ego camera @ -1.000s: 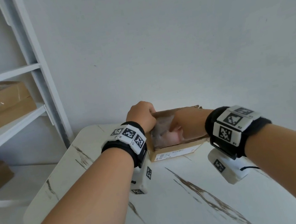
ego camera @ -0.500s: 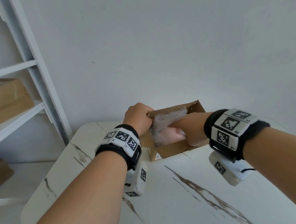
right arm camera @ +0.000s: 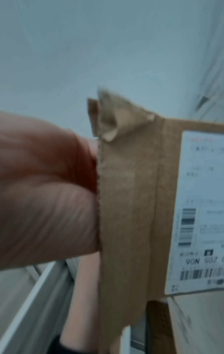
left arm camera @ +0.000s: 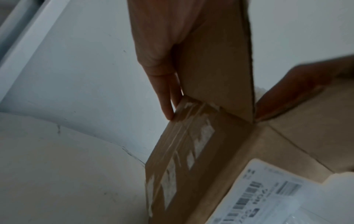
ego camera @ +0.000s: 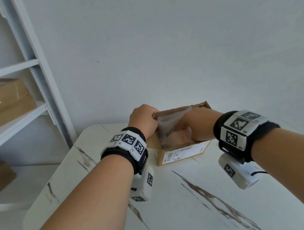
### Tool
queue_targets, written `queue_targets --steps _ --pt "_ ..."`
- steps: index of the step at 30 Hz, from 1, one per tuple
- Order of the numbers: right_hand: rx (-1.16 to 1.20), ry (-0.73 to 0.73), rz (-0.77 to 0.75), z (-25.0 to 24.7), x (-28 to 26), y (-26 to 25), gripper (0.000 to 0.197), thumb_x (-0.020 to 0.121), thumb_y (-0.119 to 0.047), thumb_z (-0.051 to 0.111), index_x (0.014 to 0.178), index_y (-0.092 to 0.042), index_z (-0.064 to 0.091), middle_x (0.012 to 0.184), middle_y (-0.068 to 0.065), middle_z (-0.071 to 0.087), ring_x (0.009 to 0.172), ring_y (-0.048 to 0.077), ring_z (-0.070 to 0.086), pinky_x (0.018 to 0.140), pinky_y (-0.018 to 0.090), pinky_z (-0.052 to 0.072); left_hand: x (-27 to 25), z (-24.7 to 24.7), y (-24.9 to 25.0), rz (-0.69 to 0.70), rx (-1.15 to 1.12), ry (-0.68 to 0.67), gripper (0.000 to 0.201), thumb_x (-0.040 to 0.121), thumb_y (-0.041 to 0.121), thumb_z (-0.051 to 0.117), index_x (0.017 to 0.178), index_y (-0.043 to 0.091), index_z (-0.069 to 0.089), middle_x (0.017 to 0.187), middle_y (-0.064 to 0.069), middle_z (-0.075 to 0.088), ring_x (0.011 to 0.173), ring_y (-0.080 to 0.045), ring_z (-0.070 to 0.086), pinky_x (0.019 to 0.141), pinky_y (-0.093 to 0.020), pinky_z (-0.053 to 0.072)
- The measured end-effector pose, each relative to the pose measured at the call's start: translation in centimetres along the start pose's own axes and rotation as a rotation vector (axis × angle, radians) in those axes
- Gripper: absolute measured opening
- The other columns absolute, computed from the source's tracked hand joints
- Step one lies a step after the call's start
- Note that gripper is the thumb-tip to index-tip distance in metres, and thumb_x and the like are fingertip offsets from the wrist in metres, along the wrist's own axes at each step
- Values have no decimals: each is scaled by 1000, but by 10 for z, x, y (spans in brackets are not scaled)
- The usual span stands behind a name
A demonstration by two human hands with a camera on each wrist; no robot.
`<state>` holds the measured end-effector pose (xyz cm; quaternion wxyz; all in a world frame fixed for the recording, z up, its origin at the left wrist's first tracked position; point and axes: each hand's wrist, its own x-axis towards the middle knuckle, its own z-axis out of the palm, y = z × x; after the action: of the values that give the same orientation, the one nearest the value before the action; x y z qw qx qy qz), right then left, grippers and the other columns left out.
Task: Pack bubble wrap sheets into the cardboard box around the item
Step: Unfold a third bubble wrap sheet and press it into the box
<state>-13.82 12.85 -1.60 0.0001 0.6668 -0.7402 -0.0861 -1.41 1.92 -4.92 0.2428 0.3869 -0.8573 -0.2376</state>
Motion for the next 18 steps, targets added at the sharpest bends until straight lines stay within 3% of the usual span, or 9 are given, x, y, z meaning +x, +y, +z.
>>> queue_targets --steps 2,5,7,9,11,14,18 --pt "15 178 8 -6 -7 0 33 81 -12 54 102 -31 71 98 -5 72 90 18 64 81 31 54 -1 -1 2 -7 13 -2 42 81 -6 47 46 18 48 52 1 48 61 -23 46 52 -21 33" --pt "3 390 -43 -9 -12 7 31 85 -14 50 104 -28 71 98 -5 72 90 20 64 78 32 52 -3 -2 5 -18 15 -1 44 80 -5 46 46 22 46 53 3 49 65 -24 49 56 -23 34" --pt "-60 449 -89 -4 -14 5 29 83 -10 54 101 -23 72 95 -5 68 88 19 62 69 30 51 -5 -2 5 -18 8 -1 41 81 -5 47 50 21 53 57 0 55 68 -25 53 61 -24 38" --pt "-129 536 -138 8 -14 6 18 69 -2 64 79 -16 71 79 -2 63 72 19 58 47 28 46 -6 -2 6 -12 -4 -4 31 80 -5 48 64 12 69 68 -8 66 72 -29 59 64 -28 45" --pt "-102 596 -156 14 -14 8 16 61 1 68 70 -13 69 73 0 62 65 21 57 39 28 45 -6 -2 6 1 -13 -2 28 78 -7 48 72 5 72 70 -11 67 72 -29 59 66 -30 47" --pt "-23 614 -155 13 -15 9 19 70 -6 63 86 -12 71 80 1 67 69 25 63 48 33 51 -6 -1 5 4 -1 0 27 77 -8 46 65 5 66 64 -9 61 68 -26 53 63 -27 41" --pt "65 534 -70 6 -16 7 25 84 -19 54 104 -18 69 97 -2 67 73 24 64 64 34 52 -3 -1 3 10 -4 -7 28 79 -8 45 74 2 71 70 -12 64 71 -28 55 64 -28 43"
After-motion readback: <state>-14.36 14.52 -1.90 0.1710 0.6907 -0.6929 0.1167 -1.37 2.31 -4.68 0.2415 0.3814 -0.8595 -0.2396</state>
